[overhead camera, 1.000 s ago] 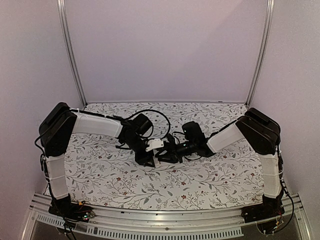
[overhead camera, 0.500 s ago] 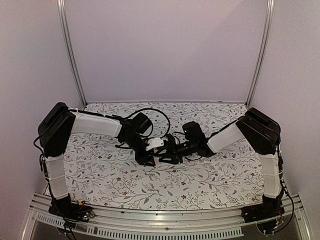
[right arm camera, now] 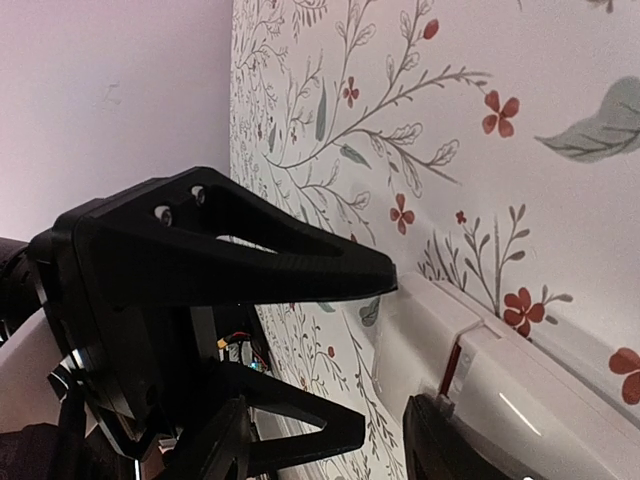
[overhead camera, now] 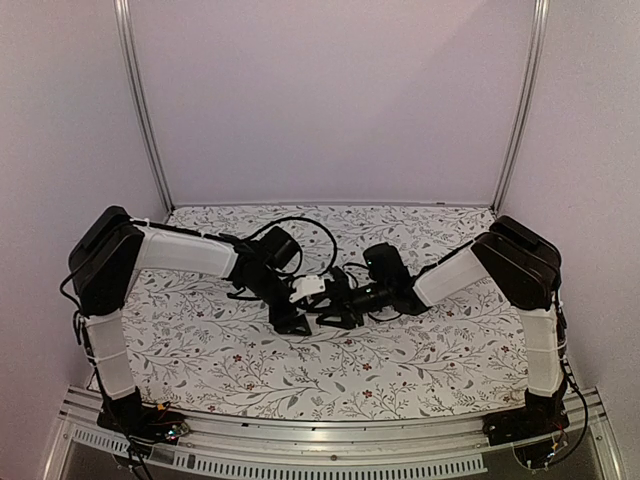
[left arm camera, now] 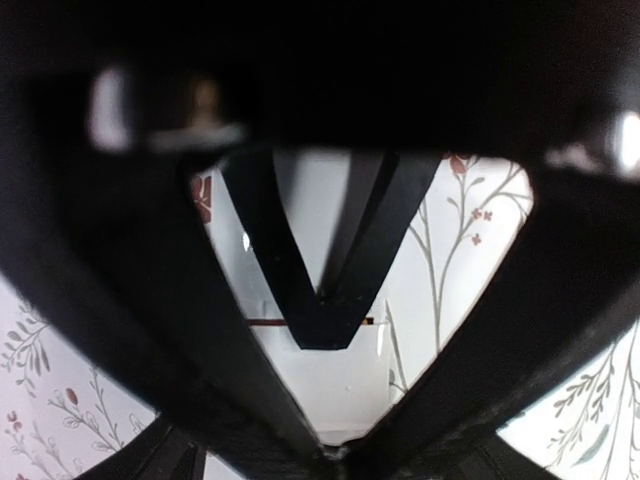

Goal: Load the batteries into the remote control
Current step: Load the battery cover onto the remote control without the battery cover.

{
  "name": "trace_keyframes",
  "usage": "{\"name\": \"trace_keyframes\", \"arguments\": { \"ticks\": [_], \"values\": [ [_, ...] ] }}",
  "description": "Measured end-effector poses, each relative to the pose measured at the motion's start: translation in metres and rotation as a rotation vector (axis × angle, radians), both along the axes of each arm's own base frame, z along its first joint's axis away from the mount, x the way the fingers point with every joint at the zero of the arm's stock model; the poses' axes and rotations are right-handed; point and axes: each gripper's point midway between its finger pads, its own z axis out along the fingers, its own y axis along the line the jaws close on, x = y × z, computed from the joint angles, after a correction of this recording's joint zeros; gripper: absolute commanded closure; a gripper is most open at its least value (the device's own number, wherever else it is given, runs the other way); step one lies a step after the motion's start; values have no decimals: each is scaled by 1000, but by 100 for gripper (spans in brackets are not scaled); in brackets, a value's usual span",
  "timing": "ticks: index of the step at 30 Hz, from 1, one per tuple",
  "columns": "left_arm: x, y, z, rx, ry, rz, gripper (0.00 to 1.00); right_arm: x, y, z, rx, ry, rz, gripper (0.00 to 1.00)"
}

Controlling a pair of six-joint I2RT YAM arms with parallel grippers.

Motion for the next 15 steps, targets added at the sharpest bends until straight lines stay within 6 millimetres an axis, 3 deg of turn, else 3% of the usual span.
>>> {"name": "trace_keyframes", "arguments": {
  "ticks": [4,9,12,15],
  "values": [
    [-2,6,5,-31,-10,39,11,-6,4,2,2,-15,12,48],
    [11,12,35,-123,-72,125,1,-9,4,7,-7,-34,12,51],
    [23,17,52,-168,-123,187,0,-9,3,13,-2,-45,5,52],
    [30,21,57,-178,-150,244,0,-5,3,24,17,-70,-11,53]
  ]
}}
